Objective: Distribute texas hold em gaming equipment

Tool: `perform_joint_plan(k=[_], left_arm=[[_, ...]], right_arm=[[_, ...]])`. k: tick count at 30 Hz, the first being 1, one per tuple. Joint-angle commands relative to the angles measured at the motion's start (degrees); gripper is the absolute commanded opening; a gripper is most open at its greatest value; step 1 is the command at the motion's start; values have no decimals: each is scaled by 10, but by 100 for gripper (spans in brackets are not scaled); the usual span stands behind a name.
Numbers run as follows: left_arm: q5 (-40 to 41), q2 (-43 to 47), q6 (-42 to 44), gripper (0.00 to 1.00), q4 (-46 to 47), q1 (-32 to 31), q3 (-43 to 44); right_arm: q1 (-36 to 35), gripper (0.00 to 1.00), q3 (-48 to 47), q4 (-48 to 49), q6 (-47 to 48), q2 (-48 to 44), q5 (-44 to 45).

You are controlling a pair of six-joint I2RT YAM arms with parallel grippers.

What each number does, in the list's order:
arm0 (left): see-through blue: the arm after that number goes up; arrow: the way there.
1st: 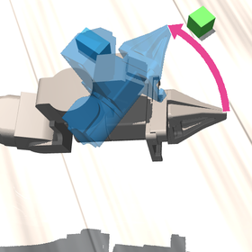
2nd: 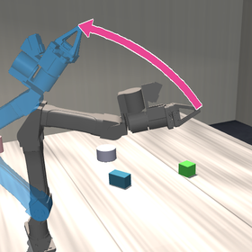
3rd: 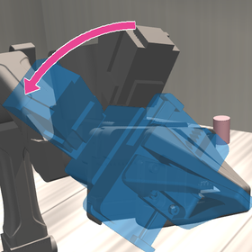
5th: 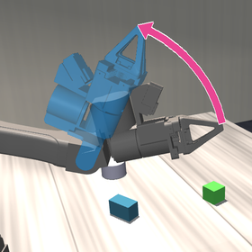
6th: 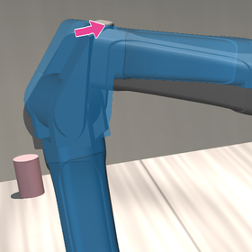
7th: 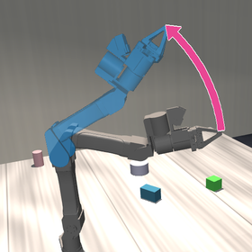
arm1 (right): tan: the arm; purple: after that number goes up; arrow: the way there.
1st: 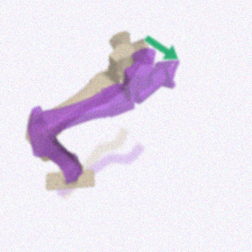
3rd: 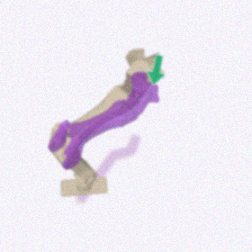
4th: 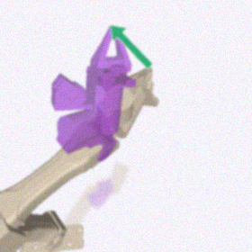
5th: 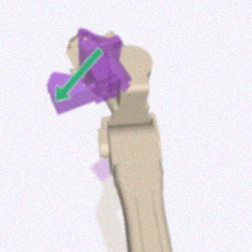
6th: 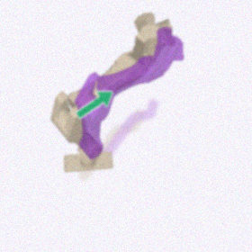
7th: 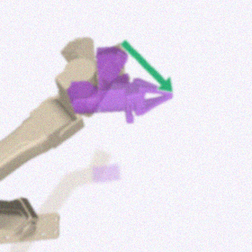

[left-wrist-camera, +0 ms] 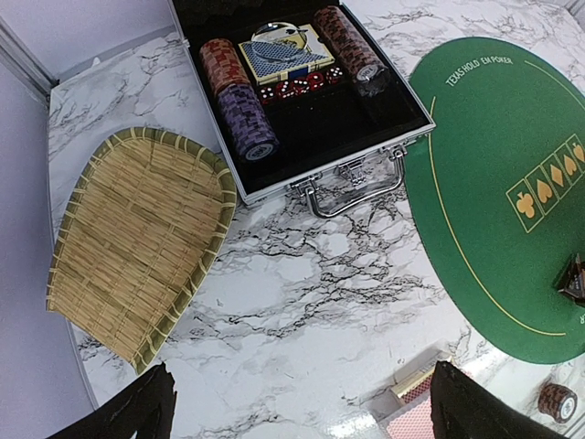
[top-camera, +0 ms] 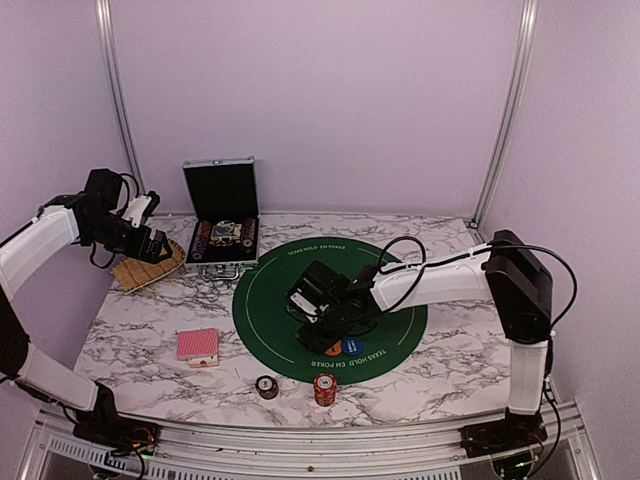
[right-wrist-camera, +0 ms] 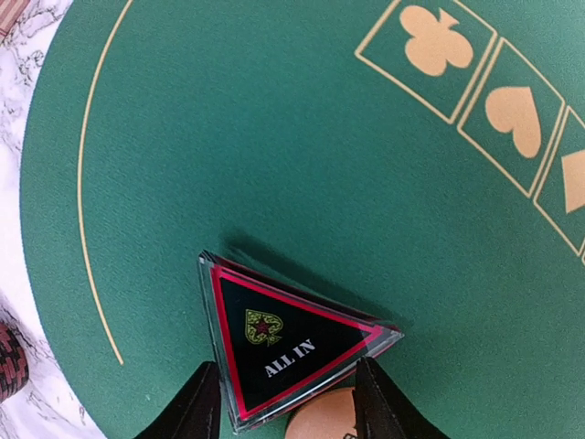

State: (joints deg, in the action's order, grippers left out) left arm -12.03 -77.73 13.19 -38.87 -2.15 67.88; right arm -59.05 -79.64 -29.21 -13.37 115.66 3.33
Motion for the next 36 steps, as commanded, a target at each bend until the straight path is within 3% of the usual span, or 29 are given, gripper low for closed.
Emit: perform_joint_plan(k=[1,5,21,30,32,36], left_arm=[[-11,15,-3,99,-16,0,14],[-11,13,-4,99,-16,0,14],[-10,18,0,99,-17,0,15],[-14,21,2,99,-19,0,13],[-15,20,2,99,-20,0,15],[-18,17,2,99,-25,0,23]], right_arm=[[-9,43,-29,5,-3,30,-8],[-9,34,-51,11,0,45,-14],[-16,32,-224,-11,26,153,-47],[-19,31,-299,-35,37,169,-60],[-17,33,-324,-51,47,157,-45],[8,50,-303,-62,48,99,-49]])
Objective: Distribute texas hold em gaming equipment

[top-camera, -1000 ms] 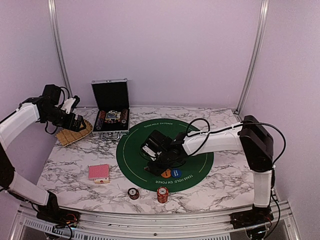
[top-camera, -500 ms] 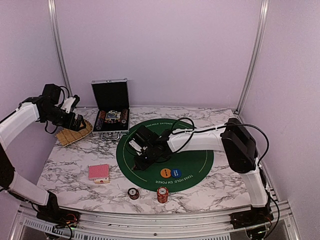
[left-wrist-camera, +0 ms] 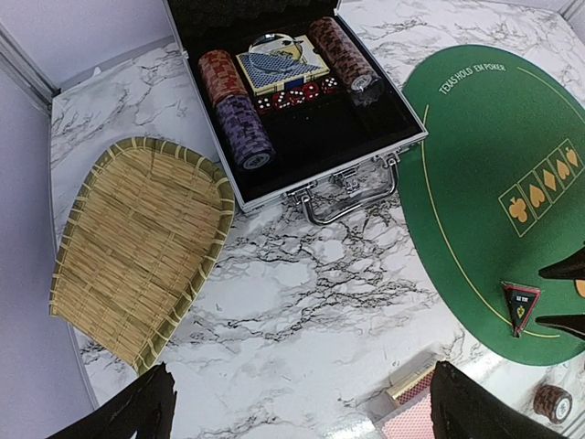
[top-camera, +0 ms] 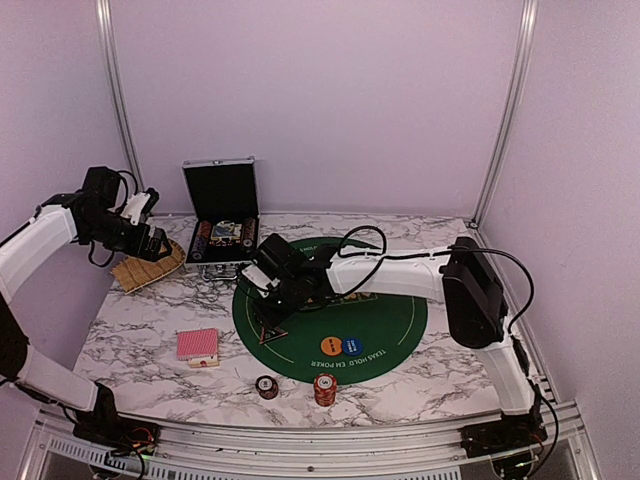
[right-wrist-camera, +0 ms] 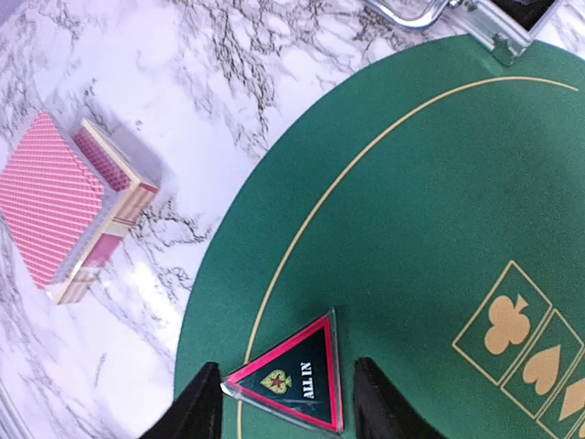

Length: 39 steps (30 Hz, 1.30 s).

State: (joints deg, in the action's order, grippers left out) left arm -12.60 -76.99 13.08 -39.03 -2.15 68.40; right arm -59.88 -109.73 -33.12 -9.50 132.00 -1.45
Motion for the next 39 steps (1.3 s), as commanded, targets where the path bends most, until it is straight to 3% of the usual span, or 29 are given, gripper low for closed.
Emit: perform_joint_plan(k=[1,9,15,29,39], left_arm=[[-12,10,4,99,-26,0,21],[-22,4,6,99,-32,0,26],[-25,3,14,99,-42,0,27],[-26,4,18,99,-51,0,31],[-27,0,17,99,-53,-1,37]], right_arm=[[23,54,22,-20,8,-84,0],[58,67,247,-10,10,-216,45],[59,73,346,1,10,-254,52],[36,76,337,1,34,-215,50],[8,69,342,-1,27,-200,74]])
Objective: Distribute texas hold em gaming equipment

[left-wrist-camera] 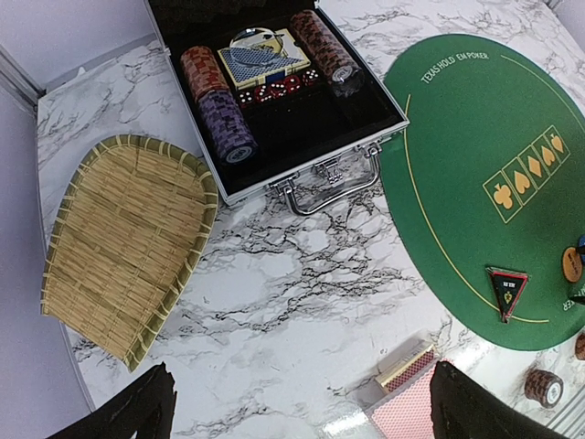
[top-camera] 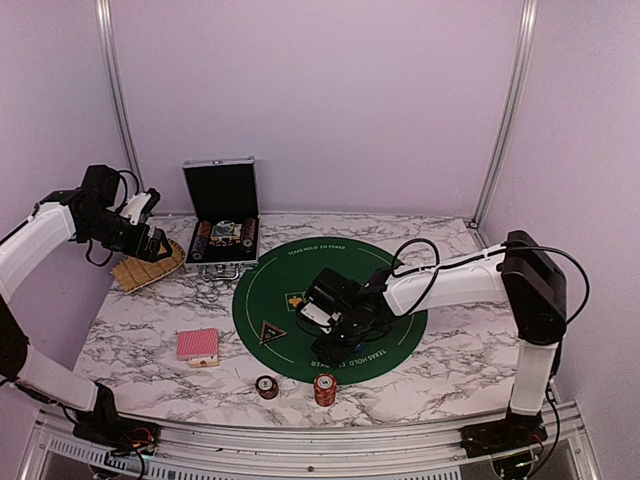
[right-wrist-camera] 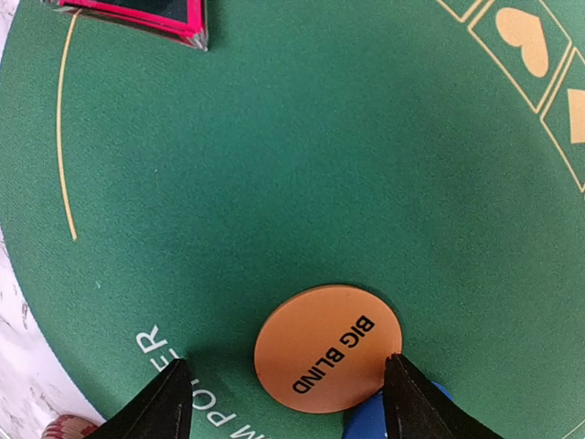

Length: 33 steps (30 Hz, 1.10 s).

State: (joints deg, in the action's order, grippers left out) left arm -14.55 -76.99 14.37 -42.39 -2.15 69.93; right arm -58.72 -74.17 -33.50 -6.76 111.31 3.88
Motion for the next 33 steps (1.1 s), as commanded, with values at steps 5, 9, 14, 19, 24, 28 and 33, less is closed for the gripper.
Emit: perform_joint_plan(k=[5,9,14,19,24,28,33], left_arm=[[-7,0,4,99,-21,0,23],[-7,1,4,99,-20,0,23],[-6,-1,3,99,-21,0,27],[-6,-3,2,99,-22,0,32],[-3,-3,4,99,-23,0,32],[-2,-3,6,99,-22,0,32],[2,-1,12,99,-24,0,28]], right_arm=[[0,67,-15,7,1,12,31],[13,63,-17,10,2,15,35],[23,53,-20,15,6,16,28],[28,43,-26,21,5,23,26],[40,40,-39,30,3,30,25],[61,38,-59,28,0,41,20],[62,68,-62,23,0,31,22]])
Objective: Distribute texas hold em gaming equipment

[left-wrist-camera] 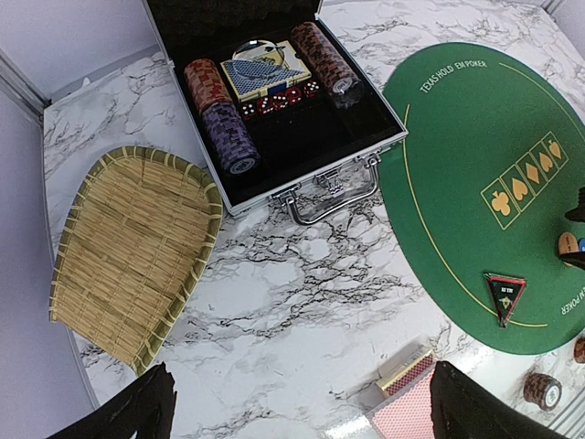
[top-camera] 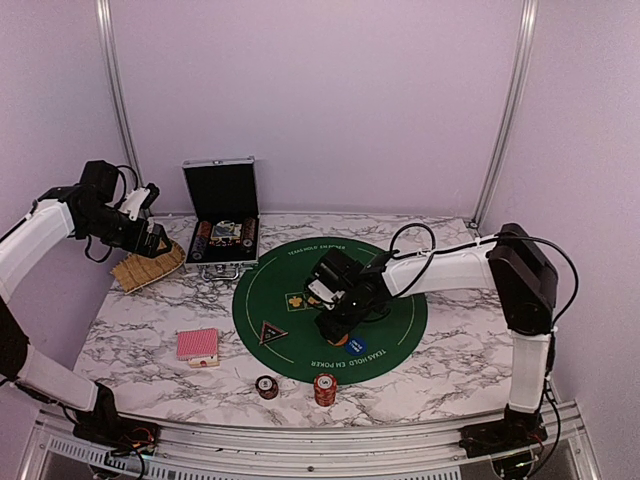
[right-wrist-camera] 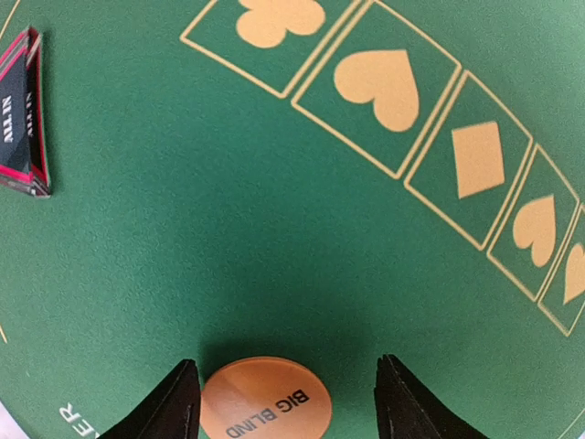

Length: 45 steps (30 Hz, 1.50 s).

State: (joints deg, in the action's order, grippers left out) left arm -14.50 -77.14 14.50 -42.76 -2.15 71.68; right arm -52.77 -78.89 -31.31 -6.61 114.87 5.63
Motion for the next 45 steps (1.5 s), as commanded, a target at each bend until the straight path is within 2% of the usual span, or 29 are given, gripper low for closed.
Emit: perform_joint_plan(k=[1,6,9,21,23,27,30,38,45], left_arm=[[2,0,10,99,-20,0,10],[-5,0,10,99,-21,0,11],[-4,-1,9,99,-21,0,14],[-10,2,9,99,-29,0,15],[-9,2,9,99,-29,0,16],[-9,3,10,99,-29,0,16],[-9,2,11,99,-29,-1,17],[-8,0,14,99,-29,0,19],[-2,3,16,99,-30,0,17]], right_arm=[[2,70,-10,1,-4,-11,5],[0,71,17,2,-10,-41,5],[-7,69,32,2,-12,-46,0],[-15,66,52,20,-23,-30,-12],[-13,62,51,23,-24,-26,-13],[-6,48,49,24,-23,-21,-15],[-1,44,50,25,-23,-20,-15],[11,43,48,33,-23,-15,-3],[16,44,3,31,-11,18,26]])
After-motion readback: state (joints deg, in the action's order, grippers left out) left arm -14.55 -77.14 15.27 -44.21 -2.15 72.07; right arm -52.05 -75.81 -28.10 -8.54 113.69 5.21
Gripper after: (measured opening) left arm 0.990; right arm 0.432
